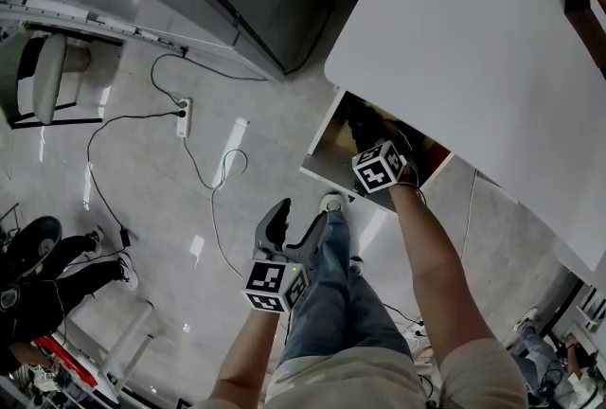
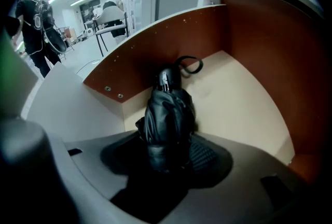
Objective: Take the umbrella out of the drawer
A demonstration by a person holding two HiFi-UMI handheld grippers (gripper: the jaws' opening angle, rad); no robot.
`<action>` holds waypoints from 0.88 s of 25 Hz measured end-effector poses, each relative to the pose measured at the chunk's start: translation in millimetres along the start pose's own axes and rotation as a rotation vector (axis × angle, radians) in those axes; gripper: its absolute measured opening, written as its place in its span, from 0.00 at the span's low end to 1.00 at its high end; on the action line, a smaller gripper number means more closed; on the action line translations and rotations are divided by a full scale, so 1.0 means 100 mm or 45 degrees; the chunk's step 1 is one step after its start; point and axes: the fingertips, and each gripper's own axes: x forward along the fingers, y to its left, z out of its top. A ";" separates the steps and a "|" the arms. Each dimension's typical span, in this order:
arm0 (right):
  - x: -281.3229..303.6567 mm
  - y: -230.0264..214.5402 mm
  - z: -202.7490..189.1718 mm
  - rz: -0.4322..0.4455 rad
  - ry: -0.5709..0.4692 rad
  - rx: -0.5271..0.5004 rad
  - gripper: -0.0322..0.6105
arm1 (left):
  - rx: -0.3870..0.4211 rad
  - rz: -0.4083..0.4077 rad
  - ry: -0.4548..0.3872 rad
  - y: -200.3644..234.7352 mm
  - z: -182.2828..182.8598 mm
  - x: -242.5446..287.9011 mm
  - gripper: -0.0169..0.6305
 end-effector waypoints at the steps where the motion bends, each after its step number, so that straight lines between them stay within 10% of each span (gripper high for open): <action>1: -0.01 0.01 0.00 0.015 0.019 -0.005 0.44 | 0.002 -0.002 0.000 -0.01 0.01 -0.01 0.51; 22: -1.89 0.14 0.33 0.033 -0.359 0.097 0.41 | 0.094 0.007 -0.150 -0.85 0.19 -0.76 0.51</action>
